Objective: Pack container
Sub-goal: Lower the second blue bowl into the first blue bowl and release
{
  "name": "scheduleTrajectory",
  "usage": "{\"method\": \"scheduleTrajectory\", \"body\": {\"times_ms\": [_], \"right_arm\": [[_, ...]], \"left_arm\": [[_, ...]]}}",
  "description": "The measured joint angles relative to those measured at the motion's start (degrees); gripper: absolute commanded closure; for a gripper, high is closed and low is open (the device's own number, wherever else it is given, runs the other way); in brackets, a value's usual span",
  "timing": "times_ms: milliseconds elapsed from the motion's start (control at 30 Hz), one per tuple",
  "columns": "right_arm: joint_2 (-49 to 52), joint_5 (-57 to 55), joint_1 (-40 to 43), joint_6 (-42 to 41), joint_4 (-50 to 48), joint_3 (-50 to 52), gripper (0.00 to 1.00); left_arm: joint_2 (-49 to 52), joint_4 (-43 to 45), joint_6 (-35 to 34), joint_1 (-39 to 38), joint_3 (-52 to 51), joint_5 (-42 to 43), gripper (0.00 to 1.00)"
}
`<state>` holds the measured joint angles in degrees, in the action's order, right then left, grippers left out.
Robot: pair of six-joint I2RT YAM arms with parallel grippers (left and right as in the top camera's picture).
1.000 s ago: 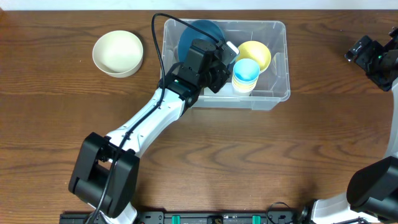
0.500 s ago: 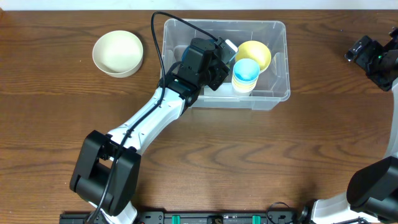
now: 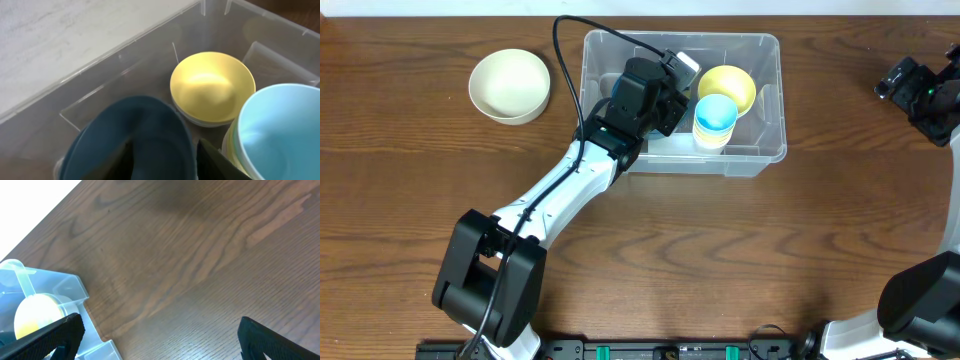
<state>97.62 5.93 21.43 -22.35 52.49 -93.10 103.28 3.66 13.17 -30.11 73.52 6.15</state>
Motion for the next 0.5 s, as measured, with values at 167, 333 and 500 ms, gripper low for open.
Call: {"method": "scheduleTrajectory", "body": {"times_ms": [167,333,500], "right_arm": [[0.00,-0.02,0.00,-0.02,0.00,0.00,0.01],[0.00,0.00,0.00,-0.02,0.02,0.00,0.01],[0.00,0.00,0.00,-0.02,0.00,0.00,0.01]], "left_arm": [[0.00,-2.78,-2.86,0.00,0.00,-0.20,0.79],[0.00,-4.79,-3.52,0.00,0.00,-0.20,0.81],[0.00,-5.62,-3.98,0.00,0.00,-0.20,0.81]]}}
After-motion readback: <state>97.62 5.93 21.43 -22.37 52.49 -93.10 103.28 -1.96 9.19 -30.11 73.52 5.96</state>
